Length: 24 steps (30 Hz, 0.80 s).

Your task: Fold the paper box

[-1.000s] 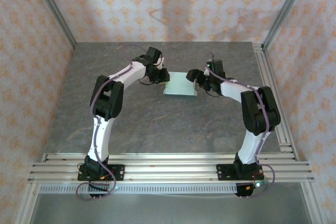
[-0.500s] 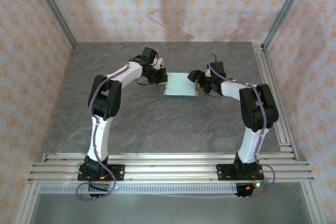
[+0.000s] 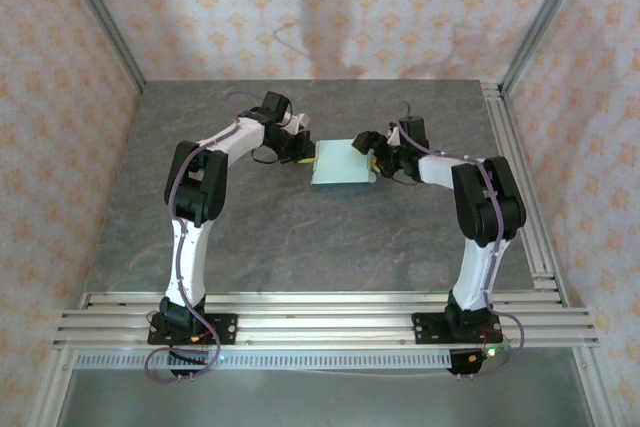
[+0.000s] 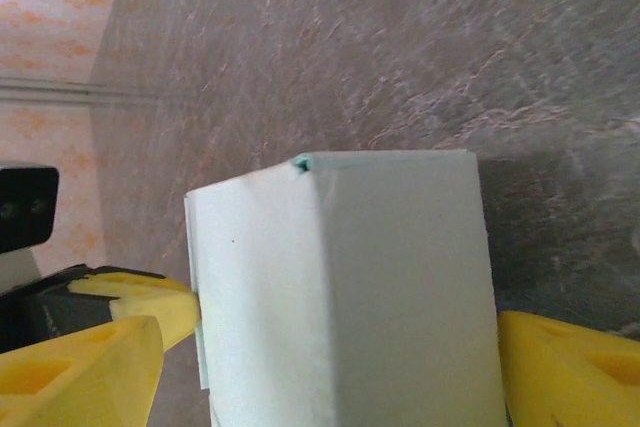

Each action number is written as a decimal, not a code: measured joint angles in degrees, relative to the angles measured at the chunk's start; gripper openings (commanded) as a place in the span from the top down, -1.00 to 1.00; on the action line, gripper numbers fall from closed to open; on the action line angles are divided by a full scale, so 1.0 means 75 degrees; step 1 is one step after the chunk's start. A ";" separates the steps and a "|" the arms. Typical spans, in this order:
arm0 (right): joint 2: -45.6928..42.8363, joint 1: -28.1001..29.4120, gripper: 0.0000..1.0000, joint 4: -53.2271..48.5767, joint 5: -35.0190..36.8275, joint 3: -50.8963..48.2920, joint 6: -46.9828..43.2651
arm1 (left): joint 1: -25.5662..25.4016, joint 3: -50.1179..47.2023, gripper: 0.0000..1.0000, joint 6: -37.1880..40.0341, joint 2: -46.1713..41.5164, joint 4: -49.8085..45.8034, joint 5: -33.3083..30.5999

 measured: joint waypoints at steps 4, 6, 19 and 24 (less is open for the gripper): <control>0.0172 -0.0061 -0.54 0.0679 -0.0475 -0.0052 0.0472 | 0.0047 0.0000 0.92 0.0000 0.0047 0.0006 0.0146; 0.0195 -0.0099 -0.36 0.1037 -0.0647 -0.0137 0.0714 | 0.0070 0.0000 0.91 -0.0003 0.0067 0.0009 0.0198; 0.0125 -0.0181 0.14 0.1550 -0.0874 -0.0303 0.0988 | 0.0093 -0.0277 0.14 -0.0254 0.0052 0.0408 0.0026; 0.0006 -0.0184 0.15 0.1419 -0.0804 -0.0309 0.1017 | 0.0087 -0.1486 -0.27 -0.0356 -0.0676 0.1393 -0.0554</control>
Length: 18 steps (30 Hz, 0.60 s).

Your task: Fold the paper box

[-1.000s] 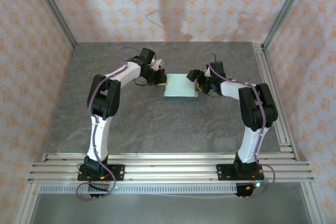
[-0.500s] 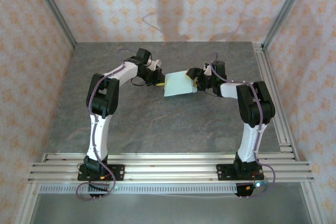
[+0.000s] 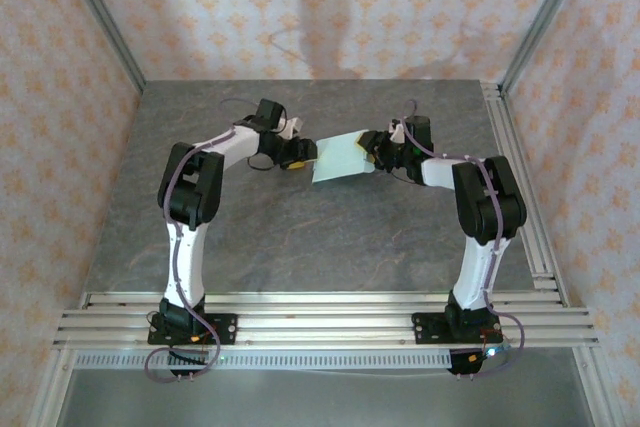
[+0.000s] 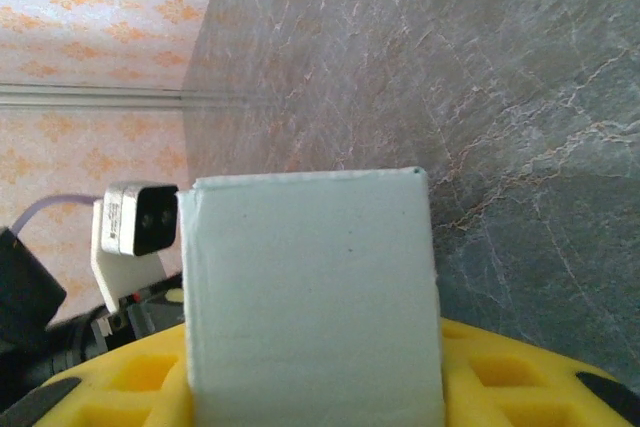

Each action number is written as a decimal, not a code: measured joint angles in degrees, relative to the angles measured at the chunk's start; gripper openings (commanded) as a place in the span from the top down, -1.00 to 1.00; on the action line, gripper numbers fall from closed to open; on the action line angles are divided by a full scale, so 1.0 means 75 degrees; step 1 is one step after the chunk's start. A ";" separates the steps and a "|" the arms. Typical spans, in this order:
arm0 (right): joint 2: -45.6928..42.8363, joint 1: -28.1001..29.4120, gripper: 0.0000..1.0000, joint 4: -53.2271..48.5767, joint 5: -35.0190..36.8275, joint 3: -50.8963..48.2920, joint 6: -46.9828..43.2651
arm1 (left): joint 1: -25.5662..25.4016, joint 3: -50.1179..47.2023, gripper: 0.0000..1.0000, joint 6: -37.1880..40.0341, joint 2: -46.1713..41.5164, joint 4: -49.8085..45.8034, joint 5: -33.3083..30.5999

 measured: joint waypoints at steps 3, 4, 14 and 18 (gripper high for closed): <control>-0.0149 -0.0047 0.13 -0.0006 0.0029 -0.0009 0.0076 | -0.0023 -0.0898 -0.33 0.0099 -0.0734 0.0729 -0.0414; -0.0216 -0.0079 0.12 -0.0009 0.0050 -0.0009 0.0105 | -0.0047 -0.1253 -0.37 0.0195 -0.1090 0.1040 -0.0603; -0.0895 -0.0382 0.12 -0.0093 0.0061 -0.0009 0.0358 | -0.1609 -0.2955 -1.00 0.3194 -0.3923 0.3220 -0.3042; -0.1189 -0.0388 0.12 -0.0067 -0.0085 -0.0041 0.0659 | -0.2634 -0.3928 -1.00 0.5511 -0.4164 0.4398 -0.4395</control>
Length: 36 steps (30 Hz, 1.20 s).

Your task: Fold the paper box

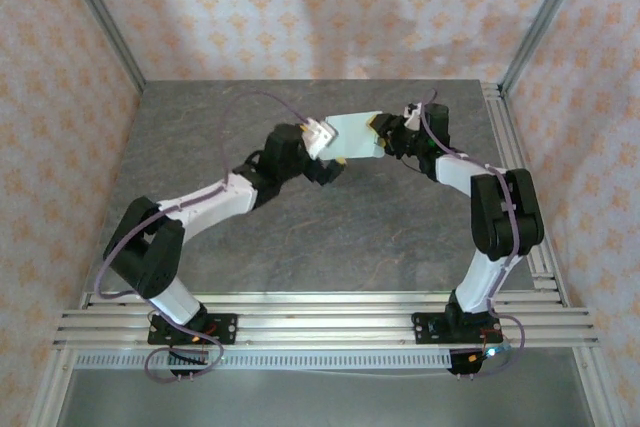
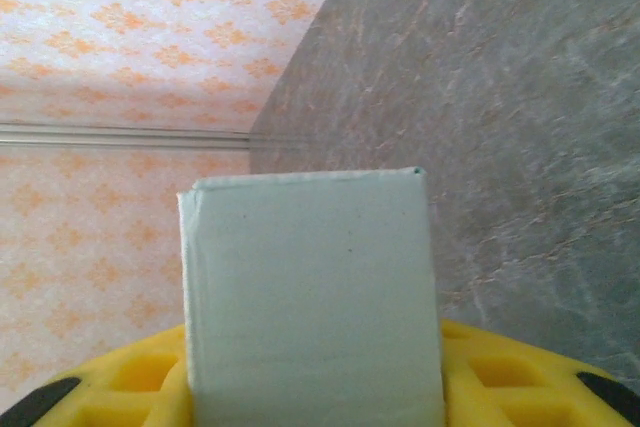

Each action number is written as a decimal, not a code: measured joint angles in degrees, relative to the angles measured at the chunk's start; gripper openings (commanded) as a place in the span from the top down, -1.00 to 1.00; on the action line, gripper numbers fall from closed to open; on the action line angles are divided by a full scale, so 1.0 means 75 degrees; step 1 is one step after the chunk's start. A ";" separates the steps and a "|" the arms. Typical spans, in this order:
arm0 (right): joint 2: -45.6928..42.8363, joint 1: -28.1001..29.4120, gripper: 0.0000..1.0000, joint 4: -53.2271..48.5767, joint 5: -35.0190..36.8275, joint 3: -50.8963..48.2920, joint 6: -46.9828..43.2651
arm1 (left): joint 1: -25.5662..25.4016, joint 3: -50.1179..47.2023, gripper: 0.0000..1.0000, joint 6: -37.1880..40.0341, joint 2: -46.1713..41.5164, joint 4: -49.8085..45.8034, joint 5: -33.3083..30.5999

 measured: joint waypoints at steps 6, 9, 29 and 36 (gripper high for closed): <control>-0.0425 -0.0064 0.13 0.0321 -0.0469 -0.0207 0.0720 | -0.0315 -0.1078 -0.97 0.2331 -0.0003 0.1183 -0.0845; -0.0545 -0.0163 0.14 0.0603 -0.0772 -0.0393 0.1227 | -0.0329 -0.1343 -0.95 0.3147 -0.0029 0.1874 -0.1192; -0.1306 -0.0207 0.13 0.1323 -0.1740 -0.1285 0.3037 | -0.0539 -0.1475 -0.50 0.5916 -0.0064 0.3564 -0.2055; -0.1661 -0.0227 0.13 0.0848 -0.1757 -0.1297 0.2702 | -0.0653 -0.1460 -0.37 0.6473 0.0035 0.3675 -0.2087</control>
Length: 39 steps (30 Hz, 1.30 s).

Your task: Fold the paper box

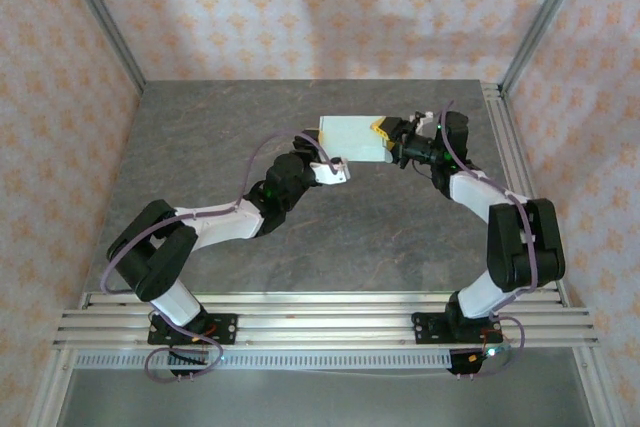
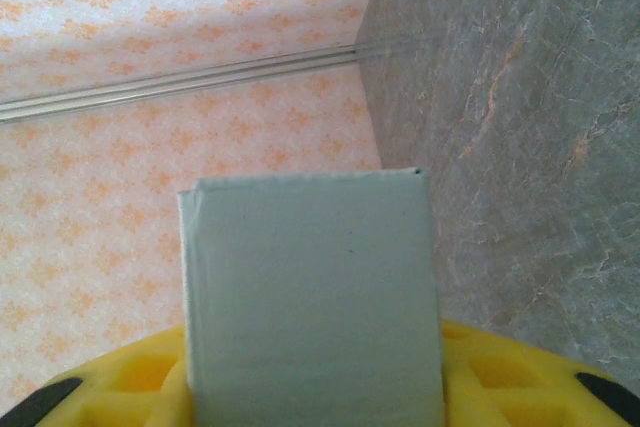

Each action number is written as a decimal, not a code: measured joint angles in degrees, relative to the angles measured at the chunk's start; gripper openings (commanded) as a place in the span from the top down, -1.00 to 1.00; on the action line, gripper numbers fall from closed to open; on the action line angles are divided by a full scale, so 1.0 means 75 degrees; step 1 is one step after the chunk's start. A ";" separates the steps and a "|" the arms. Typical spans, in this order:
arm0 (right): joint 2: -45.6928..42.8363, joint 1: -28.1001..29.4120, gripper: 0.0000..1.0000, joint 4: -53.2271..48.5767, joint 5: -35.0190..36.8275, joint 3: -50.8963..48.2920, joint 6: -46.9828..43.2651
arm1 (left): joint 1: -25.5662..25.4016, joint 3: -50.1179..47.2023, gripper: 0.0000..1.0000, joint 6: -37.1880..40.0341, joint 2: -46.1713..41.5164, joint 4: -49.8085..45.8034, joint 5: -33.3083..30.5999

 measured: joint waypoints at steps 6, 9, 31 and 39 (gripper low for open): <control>0.0000 0.0000 0.13 -0.0184 0.0023 0.0000 -0.0047 | -0.0017 0.0000 -0.14 0.0236 0.0055 0.0029 -0.0032; 0.0000 0.0000 0.13 -0.0259 0.0026 0.0000 -0.0047 | -0.0029 0.0000 -0.01 0.0335 0.0055 0.0029 -0.0038; -0.0087 -0.0035 -0.68 -0.1218 0.0248 0.0047 -0.0997 | -0.0128 0.0335 0.36 -0.0560 0.0070 -0.1588 0.0064; -0.0769 -0.0493 -0.70 -0.4071 0.1023 0.0443 -0.3386 | -0.0026 0.0746 0.36 -0.1775 -0.0178 -0.4004 0.0504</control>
